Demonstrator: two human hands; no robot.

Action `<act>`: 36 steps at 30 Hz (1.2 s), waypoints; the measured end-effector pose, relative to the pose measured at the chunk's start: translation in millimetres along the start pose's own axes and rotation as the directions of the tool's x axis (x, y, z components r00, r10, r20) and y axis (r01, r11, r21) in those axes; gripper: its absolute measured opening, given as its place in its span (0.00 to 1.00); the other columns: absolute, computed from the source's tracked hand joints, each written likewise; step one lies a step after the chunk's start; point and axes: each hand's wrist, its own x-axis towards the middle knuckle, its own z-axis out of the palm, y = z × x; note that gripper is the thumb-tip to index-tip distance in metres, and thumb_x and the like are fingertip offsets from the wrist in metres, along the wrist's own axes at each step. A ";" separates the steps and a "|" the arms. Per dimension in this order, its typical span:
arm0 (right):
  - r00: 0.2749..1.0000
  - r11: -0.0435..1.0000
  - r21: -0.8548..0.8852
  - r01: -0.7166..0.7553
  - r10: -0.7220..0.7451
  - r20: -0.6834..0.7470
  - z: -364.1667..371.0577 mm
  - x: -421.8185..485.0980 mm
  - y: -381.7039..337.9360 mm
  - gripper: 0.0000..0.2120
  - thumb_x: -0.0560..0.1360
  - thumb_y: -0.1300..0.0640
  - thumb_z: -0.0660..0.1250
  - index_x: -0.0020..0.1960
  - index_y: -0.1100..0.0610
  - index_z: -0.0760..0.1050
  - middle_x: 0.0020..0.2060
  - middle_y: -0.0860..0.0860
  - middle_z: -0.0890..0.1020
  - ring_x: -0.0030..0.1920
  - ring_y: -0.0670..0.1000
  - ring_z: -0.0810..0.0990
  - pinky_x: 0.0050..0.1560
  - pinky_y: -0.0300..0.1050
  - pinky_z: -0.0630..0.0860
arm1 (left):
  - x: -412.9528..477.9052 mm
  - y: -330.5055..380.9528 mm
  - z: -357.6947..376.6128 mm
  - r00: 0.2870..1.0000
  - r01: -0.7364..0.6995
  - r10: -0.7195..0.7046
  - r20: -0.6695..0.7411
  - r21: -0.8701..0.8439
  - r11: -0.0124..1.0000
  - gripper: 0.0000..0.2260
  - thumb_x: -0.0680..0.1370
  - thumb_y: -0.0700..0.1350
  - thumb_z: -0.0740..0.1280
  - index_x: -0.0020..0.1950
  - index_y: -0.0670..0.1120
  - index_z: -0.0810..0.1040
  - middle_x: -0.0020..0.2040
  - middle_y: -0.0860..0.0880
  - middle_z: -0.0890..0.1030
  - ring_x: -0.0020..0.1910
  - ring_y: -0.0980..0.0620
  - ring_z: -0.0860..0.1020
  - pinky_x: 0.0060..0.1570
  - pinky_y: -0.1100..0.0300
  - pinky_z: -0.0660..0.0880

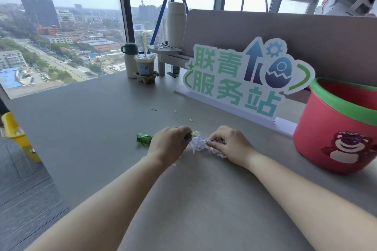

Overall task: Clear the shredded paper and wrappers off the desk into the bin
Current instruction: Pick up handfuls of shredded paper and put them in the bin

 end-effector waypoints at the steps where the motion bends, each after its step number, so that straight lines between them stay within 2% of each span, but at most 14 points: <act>1: 1.000 1.000 -0.014 0.003 -0.003 -0.006 -3.7 -0.6 -2.1 0.06 0.73 0.56 0.70 0.46 0.58 0.81 0.42 0.54 0.77 0.42 0.52 0.77 0.44 0.38 0.68 | 0.7 2.4 -2.0 1.000 -0.012 0.012 -0.008 -0.010 1.000 0.06 0.76 0.46 0.63 0.49 0.49 0.79 0.45 0.47 0.83 0.48 0.42 0.79 0.40 0.52 0.76; 7: 0.998 1.000 0.011 0.012 -0.012 -0.065 -30.9 -9.0 -14.0 0.06 0.73 0.55 0.70 0.45 0.58 0.81 0.42 0.55 0.78 0.42 0.53 0.77 0.47 0.45 0.72 | 9.7 18.0 -18.3 0.995 -0.088 0.087 -0.057 -0.014 0.996 0.07 0.76 0.49 0.64 0.48 0.49 0.79 0.43 0.48 0.84 0.45 0.44 0.80 0.39 0.53 0.76; 13: 0.991 0.999 -0.006 0.032 -0.033 -0.133 -66.6 -21.7 -22.7 0.07 0.73 0.55 0.70 0.46 0.58 0.81 0.42 0.54 0.78 0.42 0.51 0.76 0.44 0.40 0.72 | 21.9 38.6 -37.0 0.978 -0.173 0.163 -0.133 -0.063 0.983 0.07 0.75 0.51 0.64 0.44 0.49 0.79 0.39 0.48 0.83 0.41 0.44 0.81 0.37 0.51 0.77; 18: 0.980 1.000 -0.025 0.017 -0.022 -0.198 -100.9 -32.5 -25.5 0.08 0.72 0.54 0.70 0.45 0.58 0.81 0.38 0.50 0.76 0.36 0.43 0.72 0.38 0.33 0.67 | 32.6 65.6 -48.8 0.960 -0.239 0.221 -0.170 -0.094 0.966 0.13 0.73 0.55 0.61 0.44 0.47 0.79 0.38 0.48 0.83 0.40 0.44 0.81 0.38 0.51 0.77; 21: 0.971 0.999 -0.043 -0.001 -0.009 -0.237 -125.4 -37.9 -27.1 0.09 0.72 0.53 0.70 0.45 0.59 0.81 0.36 0.49 0.75 0.35 0.43 0.71 0.37 0.33 0.67 | 42.3 86.2 -56.0 0.954 -0.270 0.247 -0.168 -0.130 0.954 0.10 0.74 0.52 0.63 0.42 0.46 0.78 0.38 0.47 0.83 0.40 0.44 0.81 0.39 0.50 0.78; 22: 0.968 0.999 -0.050 -0.006 -0.007 -0.251 -134.2 -40.0 -28.0 0.09 0.72 0.54 0.70 0.46 0.59 0.81 0.35 0.48 0.75 0.35 0.42 0.71 0.36 0.31 0.66 | 46.4 93.5 -58.3 0.953 -0.276 0.252 -0.167 -0.140 0.951 0.08 0.74 0.50 0.65 0.43 0.46 0.78 0.39 0.47 0.83 0.41 0.45 0.81 0.39 0.50 0.78; 25: 0.958 0.995 -0.103 -0.009 -0.021 -0.288 -162.5 -48.1 -28.6 0.09 0.72 0.54 0.71 0.45 0.59 0.82 0.32 0.46 0.73 0.32 0.43 0.69 0.34 0.28 0.65 | 58.8 117.6 -63.7 0.952 -0.285 0.258 -0.163 -0.175 0.942 0.08 0.75 0.48 0.66 0.46 0.45 0.79 0.42 0.47 0.84 0.43 0.46 0.81 0.43 0.50 0.78; 29: 0.939 0.991 -0.128 -0.039 -0.007 -0.344 -199.2 -60.2 -17.5 0.09 0.71 0.52 0.71 0.44 0.58 0.82 0.34 0.52 0.77 0.32 0.46 0.70 0.33 0.31 0.65 | 73.2 152.9 -65.8 0.945 -0.311 0.280 -0.166 -0.208 0.927 0.08 0.75 0.49 0.66 0.48 0.45 0.80 0.43 0.48 0.84 0.43 0.47 0.81 0.44 0.51 0.78; 31: 0.926 0.985 -0.151 -0.079 0.016 -0.376 -216.5 -65.9 -7.3 0.09 0.71 0.52 0.71 0.43 0.57 0.82 0.34 0.51 0.78 0.33 0.46 0.71 0.35 0.38 0.67 | 81.4 172.7 -66.1 0.936 -0.340 0.309 -0.170 -0.207 0.917 0.09 0.75 0.49 0.65 0.47 0.45 0.80 0.43 0.48 0.84 0.43 0.47 0.81 0.44 0.52 0.78; 34: 0.910 0.982 -0.124 -0.144 0.082 -0.406 -242.7 -74.9 9.2 0.07 0.71 0.52 0.71 0.40 0.55 0.81 0.29 0.48 0.77 0.28 0.43 0.70 0.29 0.30 0.65 | 97.9 205.0 -66.6 0.916 -0.392 0.360 -0.179 -0.197 0.899 0.08 0.75 0.48 0.65 0.45 0.44 0.80 0.41 0.47 0.83 0.41 0.46 0.80 0.42 0.51 0.78; 36: 0.893 0.977 -0.108 -0.182 0.118 -0.433 -258.7 -78.9 22.6 0.06 0.71 0.52 0.71 0.39 0.54 0.80 0.27 0.46 0.76 0.25 0.40 0.70 0.29 0.30 0.65 | 112.6 226.0 -62.9 0.906 -0.416 0.385 -0.176 -0.199 0.887 0.07 0.75 0.46 0.65 0.43 0.43 0.79 0.39 0.47 0.82 0.41 0.46 0.80 0.41 0.50 0.78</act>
